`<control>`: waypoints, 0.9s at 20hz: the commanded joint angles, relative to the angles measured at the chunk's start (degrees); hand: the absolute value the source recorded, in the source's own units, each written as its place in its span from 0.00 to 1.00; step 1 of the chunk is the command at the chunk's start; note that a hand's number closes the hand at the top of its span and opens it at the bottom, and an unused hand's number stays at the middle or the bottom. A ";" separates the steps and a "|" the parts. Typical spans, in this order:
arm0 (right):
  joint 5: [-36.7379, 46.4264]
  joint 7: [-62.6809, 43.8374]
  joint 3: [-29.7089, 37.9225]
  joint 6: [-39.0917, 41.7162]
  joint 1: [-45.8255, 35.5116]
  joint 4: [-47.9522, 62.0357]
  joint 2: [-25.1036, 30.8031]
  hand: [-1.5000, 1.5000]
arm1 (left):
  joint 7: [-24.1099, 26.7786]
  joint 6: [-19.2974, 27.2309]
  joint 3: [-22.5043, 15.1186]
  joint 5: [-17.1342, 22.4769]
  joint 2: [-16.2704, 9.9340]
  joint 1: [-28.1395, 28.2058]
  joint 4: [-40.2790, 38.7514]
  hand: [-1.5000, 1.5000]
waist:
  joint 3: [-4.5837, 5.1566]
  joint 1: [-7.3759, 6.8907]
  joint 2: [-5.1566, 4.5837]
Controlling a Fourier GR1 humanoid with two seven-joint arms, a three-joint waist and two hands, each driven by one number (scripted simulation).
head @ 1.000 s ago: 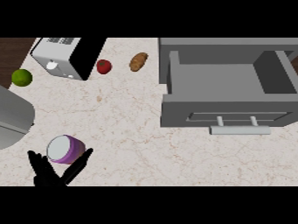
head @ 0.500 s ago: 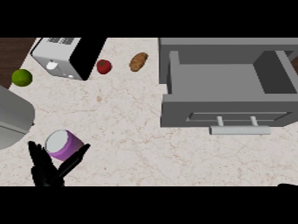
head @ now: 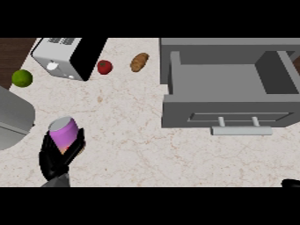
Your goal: Pick up the can, place it into the drawer and close the drawer
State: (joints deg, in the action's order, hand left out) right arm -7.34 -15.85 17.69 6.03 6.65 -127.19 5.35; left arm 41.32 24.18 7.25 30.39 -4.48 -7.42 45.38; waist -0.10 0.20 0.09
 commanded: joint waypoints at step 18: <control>4.30 1.65 -2.04 -0.50 1.05 -2.15 -2.06 0.00 | -9.29 -20.60 -10.09 -8.59 -2.54 -24.21 -11.74 1.00 | 0.13 0.78 -0.25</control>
State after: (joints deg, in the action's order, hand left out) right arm -5.26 -15.99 16.84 5.70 5.68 -128.53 4.81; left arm 33.19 7.82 -2.22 22.90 -6.27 -27.01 36.52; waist 0.07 1.41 -0.25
